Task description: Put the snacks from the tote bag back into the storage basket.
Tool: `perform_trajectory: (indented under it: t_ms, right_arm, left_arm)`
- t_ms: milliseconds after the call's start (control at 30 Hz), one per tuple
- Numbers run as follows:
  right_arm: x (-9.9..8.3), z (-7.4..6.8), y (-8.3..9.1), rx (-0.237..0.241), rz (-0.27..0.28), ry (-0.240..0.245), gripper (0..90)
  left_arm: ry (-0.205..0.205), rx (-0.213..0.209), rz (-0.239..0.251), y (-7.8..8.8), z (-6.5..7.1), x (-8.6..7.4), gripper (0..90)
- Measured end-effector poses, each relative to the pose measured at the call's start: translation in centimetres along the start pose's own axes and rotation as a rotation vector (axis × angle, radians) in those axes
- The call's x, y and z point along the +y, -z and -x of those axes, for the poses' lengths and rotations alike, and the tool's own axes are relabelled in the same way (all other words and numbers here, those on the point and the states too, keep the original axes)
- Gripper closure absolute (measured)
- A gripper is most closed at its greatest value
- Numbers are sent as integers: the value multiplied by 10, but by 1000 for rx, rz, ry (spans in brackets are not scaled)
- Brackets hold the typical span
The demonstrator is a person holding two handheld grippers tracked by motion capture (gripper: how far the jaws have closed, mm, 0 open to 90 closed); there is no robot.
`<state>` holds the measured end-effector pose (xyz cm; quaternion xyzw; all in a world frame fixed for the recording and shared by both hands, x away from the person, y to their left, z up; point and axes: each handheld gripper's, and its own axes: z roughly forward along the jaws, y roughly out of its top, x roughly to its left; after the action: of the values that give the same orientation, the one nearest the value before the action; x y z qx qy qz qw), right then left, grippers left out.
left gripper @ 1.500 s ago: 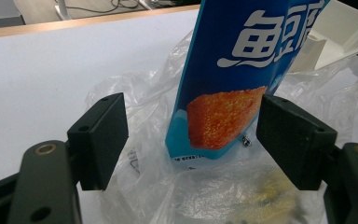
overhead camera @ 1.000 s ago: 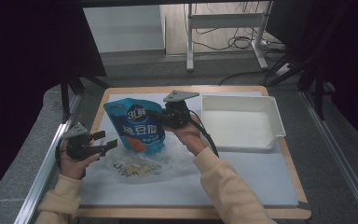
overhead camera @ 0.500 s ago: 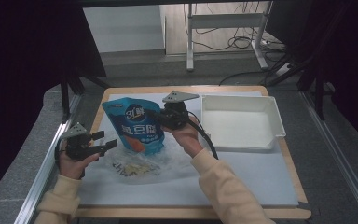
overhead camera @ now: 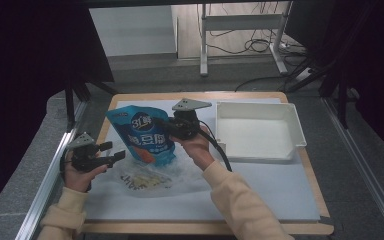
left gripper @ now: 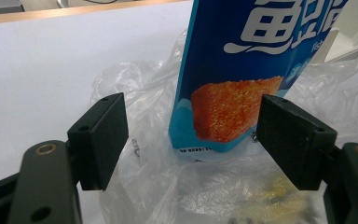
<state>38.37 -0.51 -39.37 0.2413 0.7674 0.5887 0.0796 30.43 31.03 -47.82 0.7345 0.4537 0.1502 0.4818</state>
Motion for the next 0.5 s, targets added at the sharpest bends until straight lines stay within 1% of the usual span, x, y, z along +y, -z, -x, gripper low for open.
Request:
perform_trajectory:
  t_ms: [167, 200, 267, 500]
  right_arm:
    - [1, -3, -2, 22, 18, -15, 883]
    - [1, -4, -2, 38, 29, -15, 884]
    - [1, -5, -3, 52, 39, -20, 884]
    - [3, -9, -4, 63, 48, -23, 885]
  left_arm:
    - [3, 1, 0, 0, -1, 0, 258]
    - [3, 1, 0, 0, -1, 0, 260]
    - [2, 3, -4, 0, -2, -1, 265]
    - [0, 5, -9, 0, -2, -1, 270]
